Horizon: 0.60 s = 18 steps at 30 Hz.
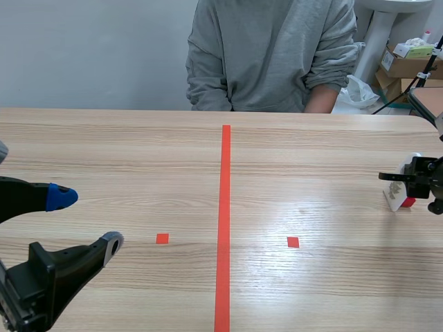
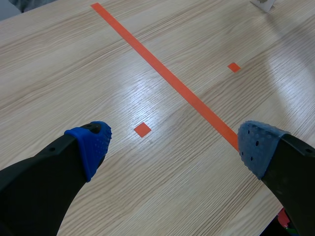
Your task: Do the leaf sorting experiment
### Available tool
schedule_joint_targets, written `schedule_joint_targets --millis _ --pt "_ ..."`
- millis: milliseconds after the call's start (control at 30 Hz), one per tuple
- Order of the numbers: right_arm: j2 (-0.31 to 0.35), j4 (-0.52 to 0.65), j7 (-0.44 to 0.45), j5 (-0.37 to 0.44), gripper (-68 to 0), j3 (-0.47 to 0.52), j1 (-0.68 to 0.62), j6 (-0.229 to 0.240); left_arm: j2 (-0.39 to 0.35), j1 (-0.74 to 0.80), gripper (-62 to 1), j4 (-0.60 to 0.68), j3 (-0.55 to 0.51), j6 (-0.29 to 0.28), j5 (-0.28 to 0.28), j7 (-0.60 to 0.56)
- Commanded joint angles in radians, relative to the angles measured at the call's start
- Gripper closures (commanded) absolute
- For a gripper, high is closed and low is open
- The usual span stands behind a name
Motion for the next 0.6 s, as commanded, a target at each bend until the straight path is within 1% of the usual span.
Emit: schedule_joint_targets --millis 0,67,133,267,433,567 --pt "0.001 0.017 -0.004 0.003 -10.9 0.008 0.004 0.001 0.000 0.000 -54.8 0.008 0.002 -0.002 -0.006 -0.008" --pt "0.001 0.017 -0.005 0.003 -16.8 0.008 0.004 0.001 0.000 0.000 -54.8 0.008 0.002 -0.002 -0.006 -0.008" --pt "0.001 0.017 -0.005 0.003 -20.7 0.008 0.004 0.001 0.000 0.000 -54.8 0.008 0.002 -0.002 -0.006 -0.008" --pt "0.002 0.018 -0.005 0.003 -24.4 0.009 0.004 0.001 0.000 0.000 -54.8 0.008 0.002 -0.002 -0.006 -0.008" --pt "0.004 0.021 -0.011 0.003 -32.6 0.020 0.004 0.001 0.000 0.000 -54.8 0.008 0.002 -0.002 -0.006 -0.008" --pt "0.011 0.035 -0.042 0.003 -33.5 0.029 0.003 0.005 0.000 0.000 -54.8 0.008 0.002 -0.002 -0.006 -0.008"
